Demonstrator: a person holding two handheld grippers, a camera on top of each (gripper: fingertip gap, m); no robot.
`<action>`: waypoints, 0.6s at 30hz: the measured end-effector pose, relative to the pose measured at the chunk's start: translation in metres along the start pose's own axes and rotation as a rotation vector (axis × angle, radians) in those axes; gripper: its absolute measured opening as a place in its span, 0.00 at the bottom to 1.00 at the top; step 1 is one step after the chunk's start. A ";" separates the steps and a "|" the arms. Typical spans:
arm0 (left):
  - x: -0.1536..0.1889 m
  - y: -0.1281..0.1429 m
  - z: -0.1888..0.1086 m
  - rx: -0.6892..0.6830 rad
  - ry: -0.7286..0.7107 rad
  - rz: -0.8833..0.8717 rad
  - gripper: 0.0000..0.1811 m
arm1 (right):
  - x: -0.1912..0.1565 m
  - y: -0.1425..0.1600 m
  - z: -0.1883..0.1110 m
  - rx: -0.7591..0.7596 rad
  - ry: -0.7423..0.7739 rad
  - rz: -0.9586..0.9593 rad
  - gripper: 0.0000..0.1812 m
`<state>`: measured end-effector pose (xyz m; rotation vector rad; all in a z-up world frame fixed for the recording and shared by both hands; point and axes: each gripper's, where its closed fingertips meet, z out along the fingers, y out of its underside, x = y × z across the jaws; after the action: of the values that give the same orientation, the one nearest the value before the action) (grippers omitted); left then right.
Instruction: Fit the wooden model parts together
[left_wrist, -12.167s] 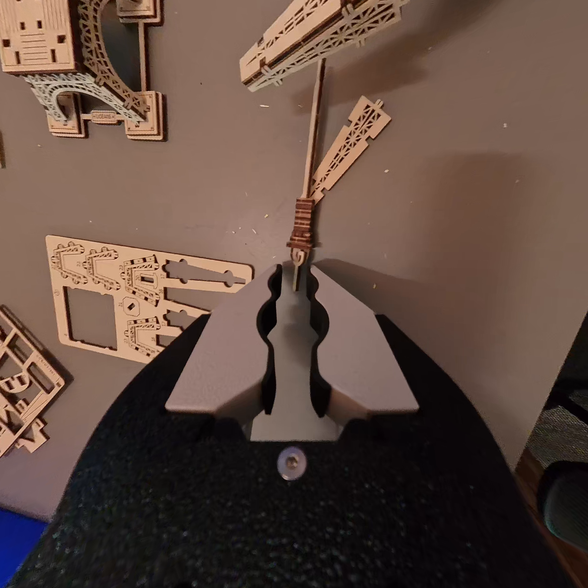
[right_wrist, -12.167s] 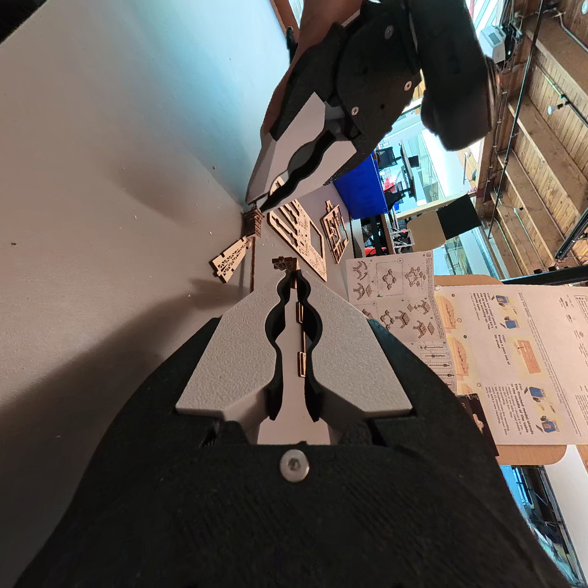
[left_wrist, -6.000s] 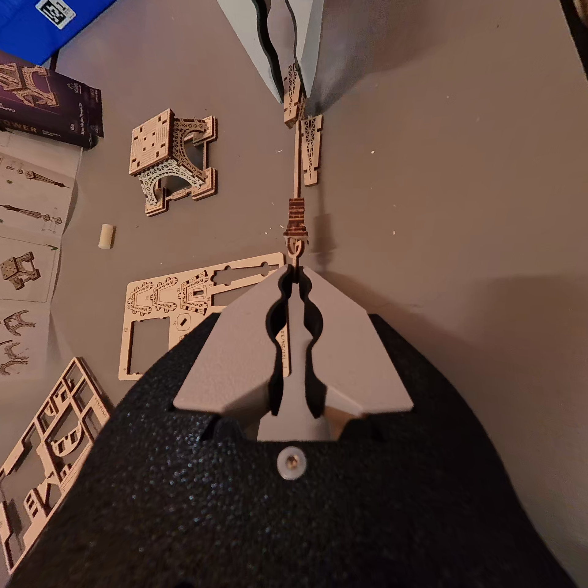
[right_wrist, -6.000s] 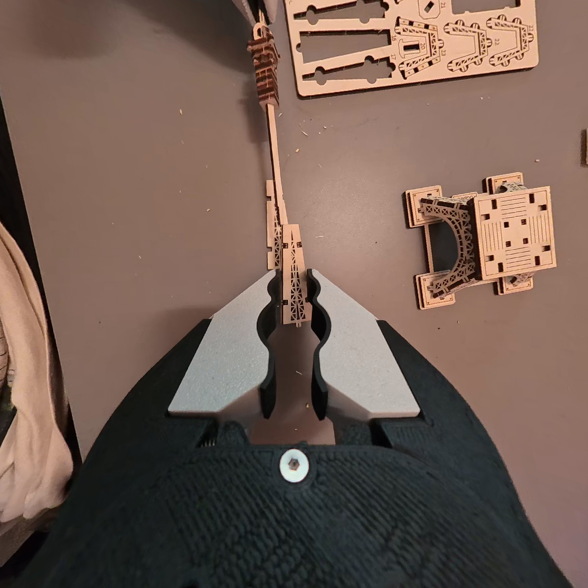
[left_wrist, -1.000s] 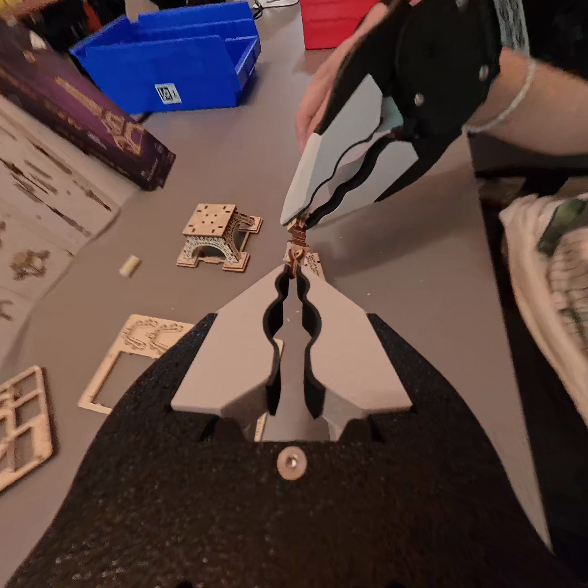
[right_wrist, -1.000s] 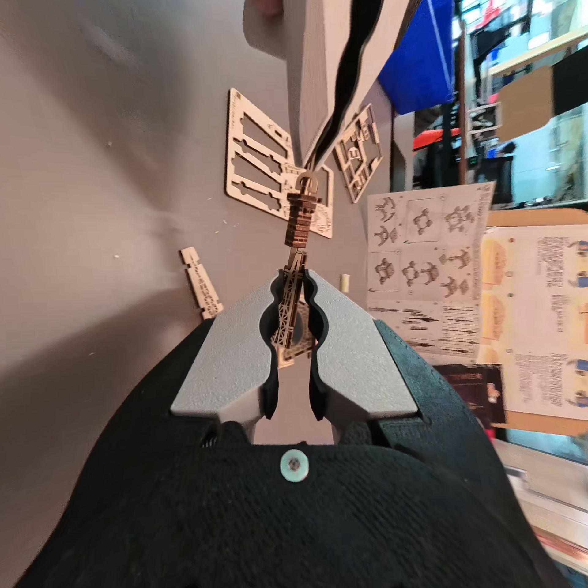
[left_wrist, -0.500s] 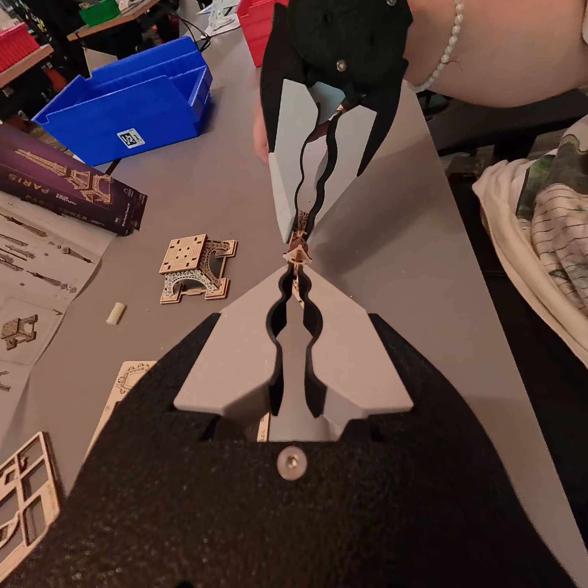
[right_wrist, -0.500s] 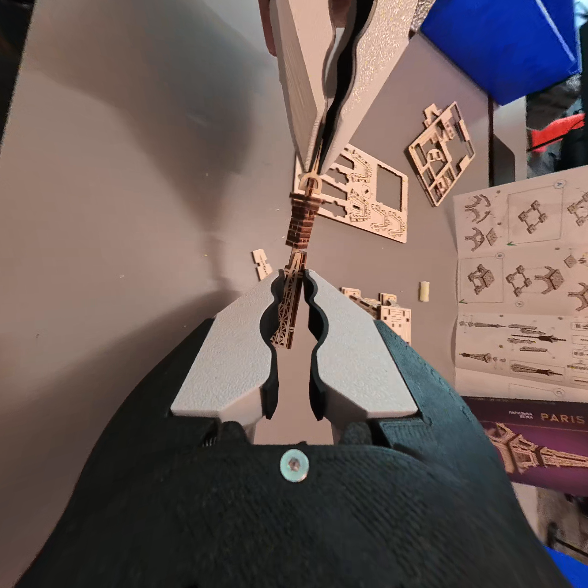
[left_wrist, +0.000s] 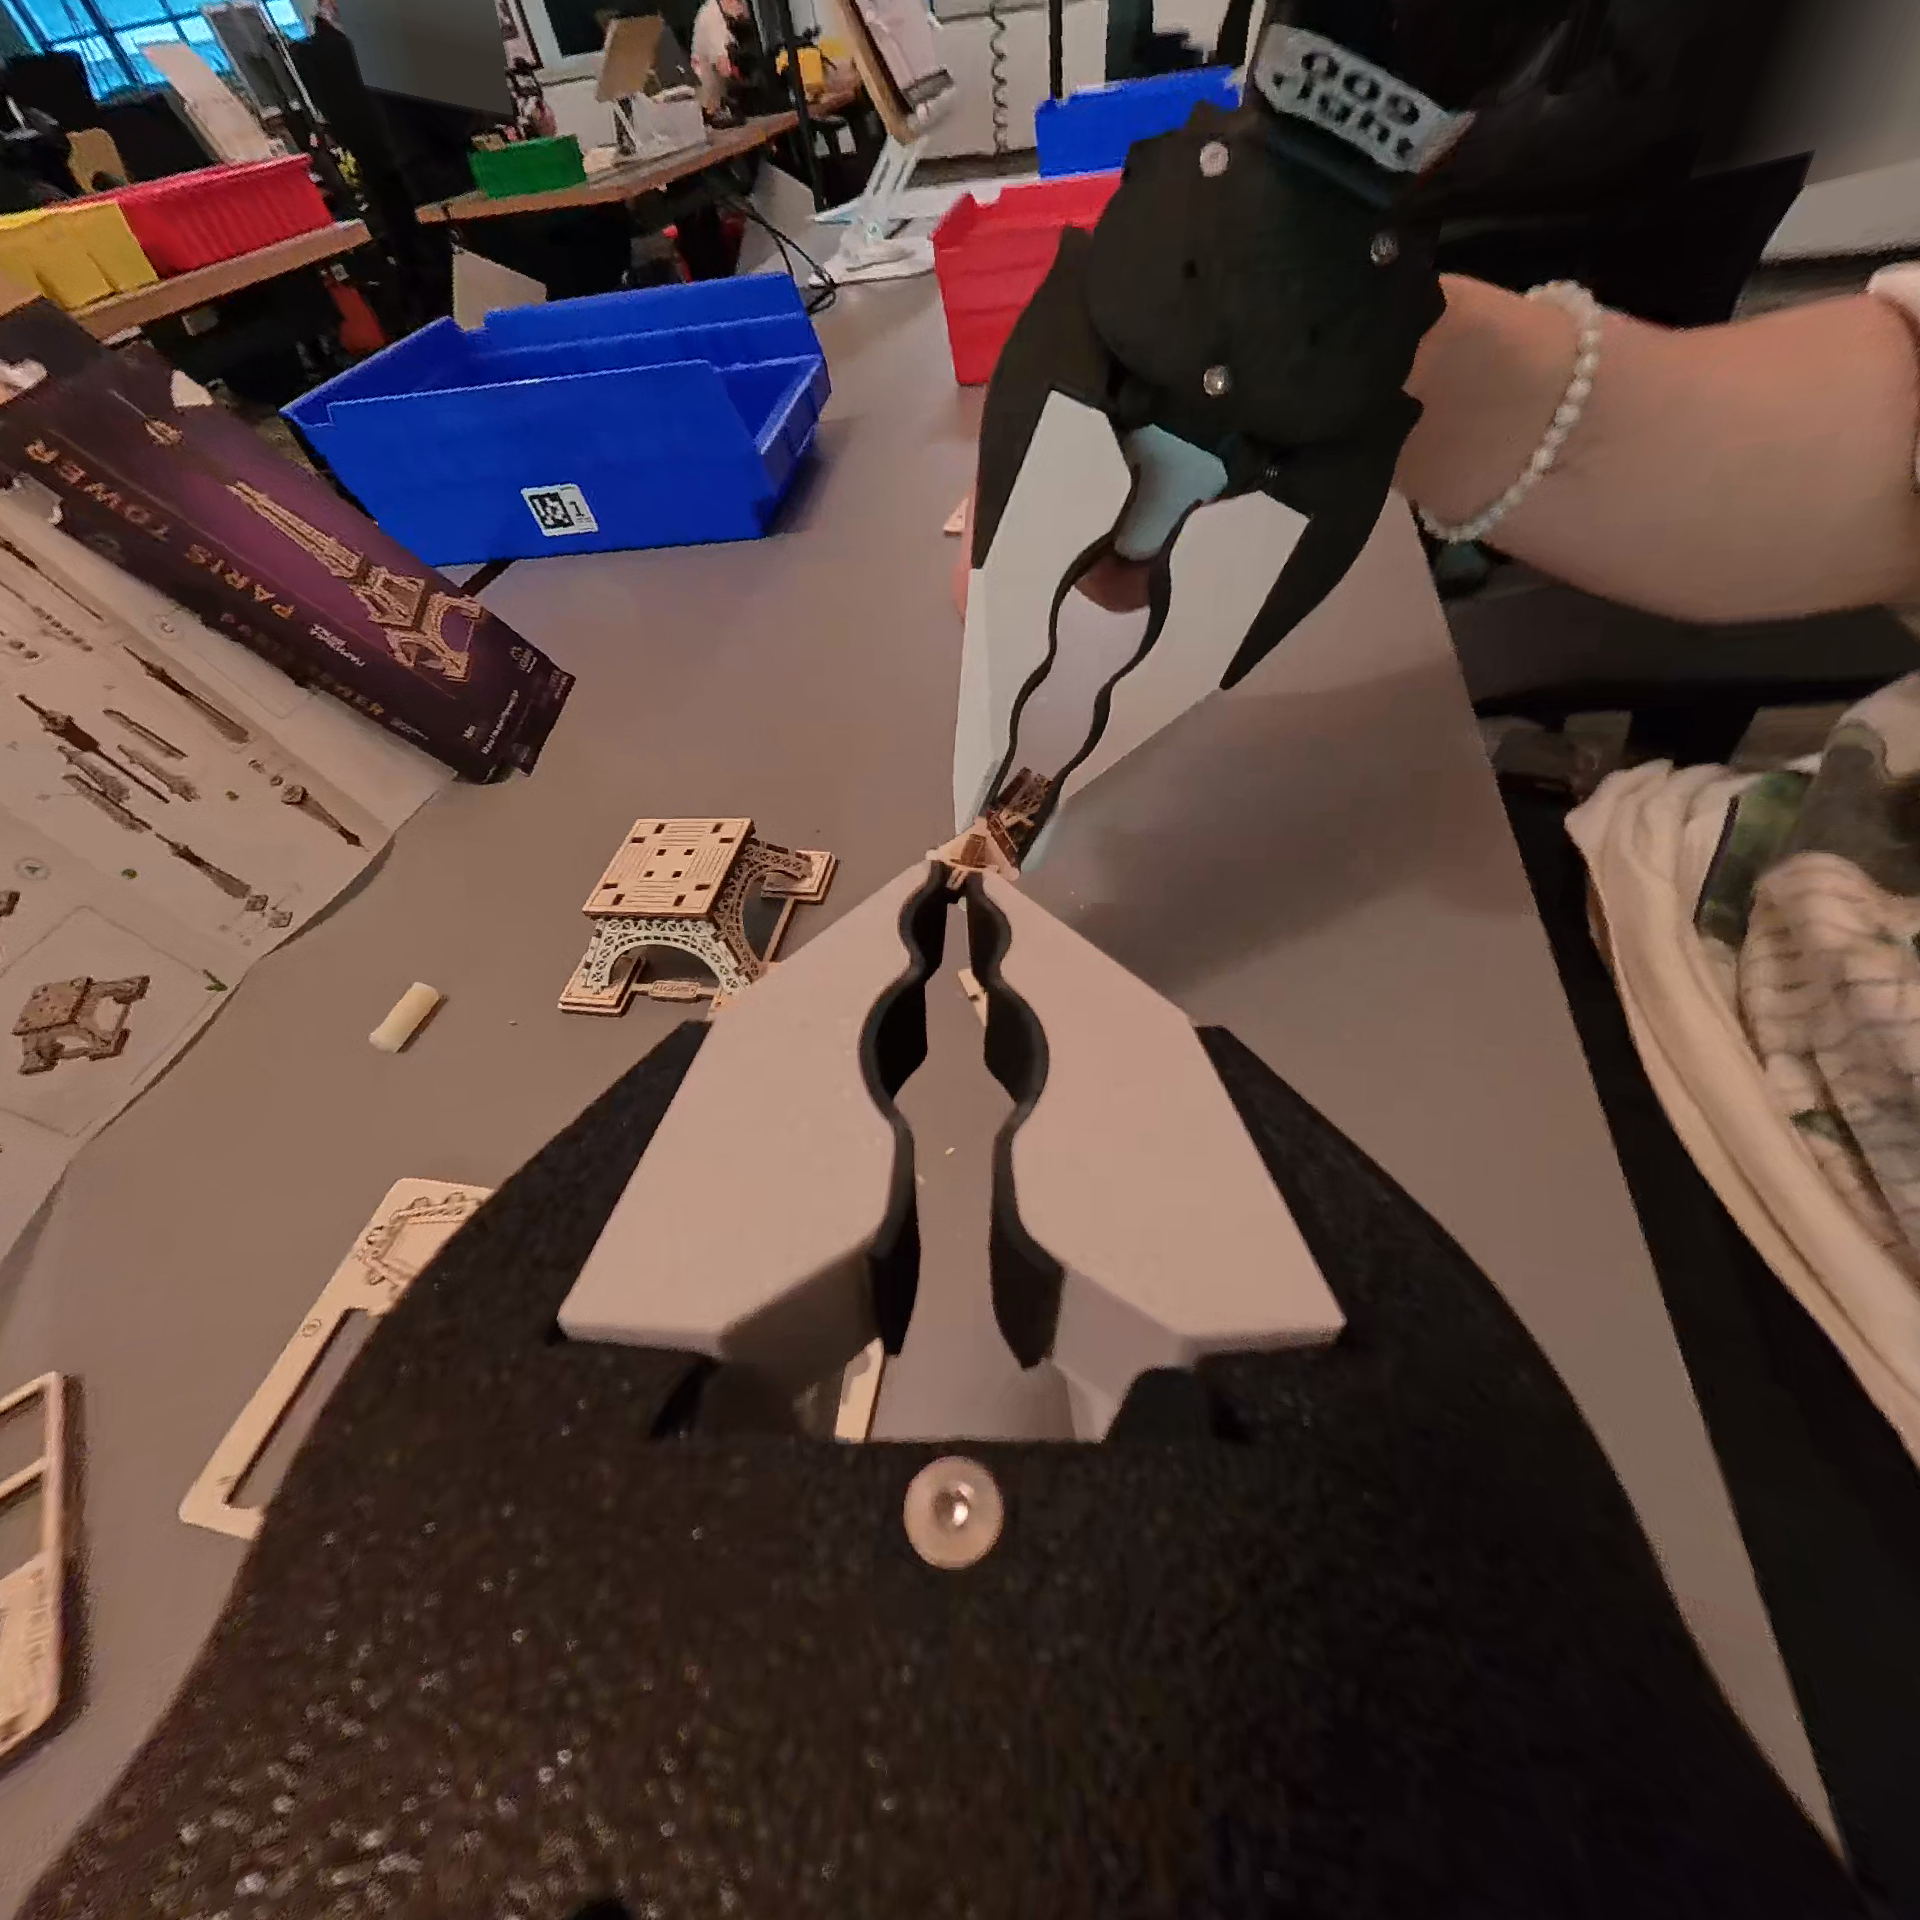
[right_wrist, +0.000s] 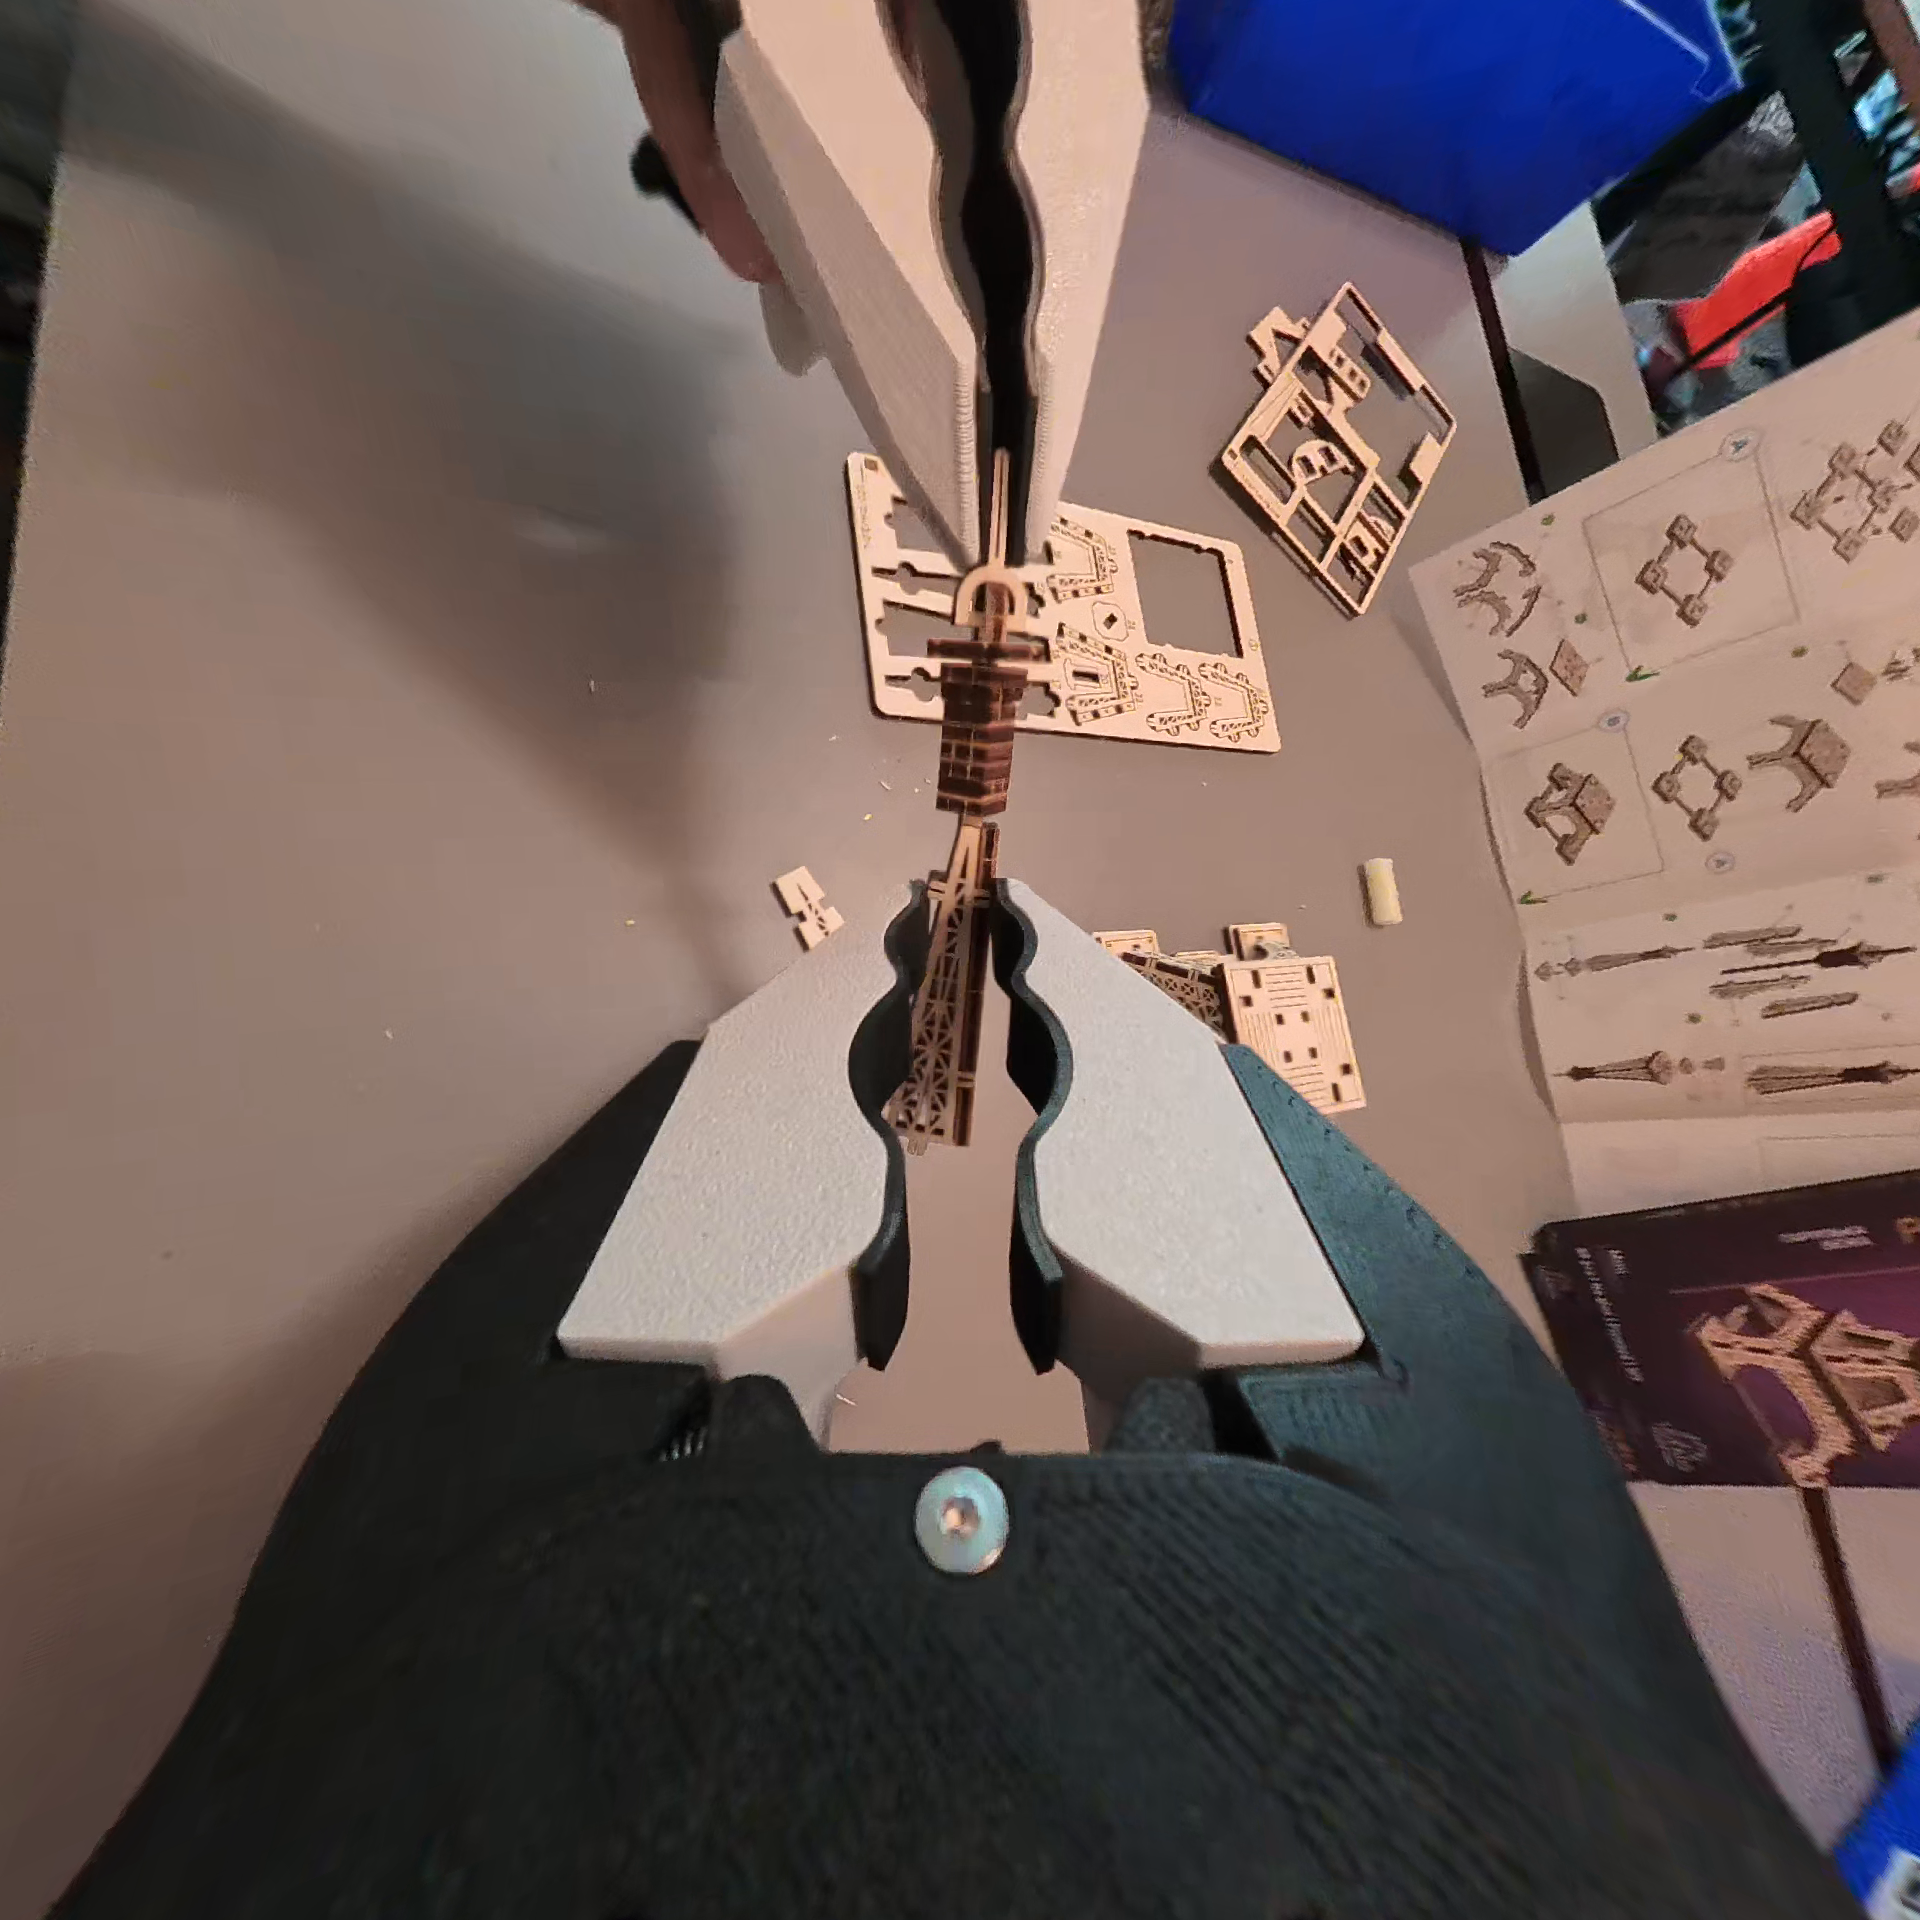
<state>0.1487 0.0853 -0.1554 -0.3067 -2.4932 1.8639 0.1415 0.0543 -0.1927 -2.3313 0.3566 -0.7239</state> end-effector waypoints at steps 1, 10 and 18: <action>0.000 -0.001 0.000 0.013 0.010 -0.029 0.01 | -0.001 -0.001 -0.001 0.010 -0.021 0.013 0.05; -0.007 -0.011 -0.008 0.134 0.042 -0.163 0.01 | 0.010 -0.013 -0.008 -0.041 0.154 -0.231 0.06; -0.011 -0.031 -0.017 0.270 0.033 -0.185 0.00 | 0.031 -0.026 -0.015 -0.192 0.546 -0.567 0.07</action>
<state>0.1568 0.0917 -0.1202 -0.0949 -2.1292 2.0624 0.1590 0.0528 -0.1536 -2.3962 -0.0204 -1.6773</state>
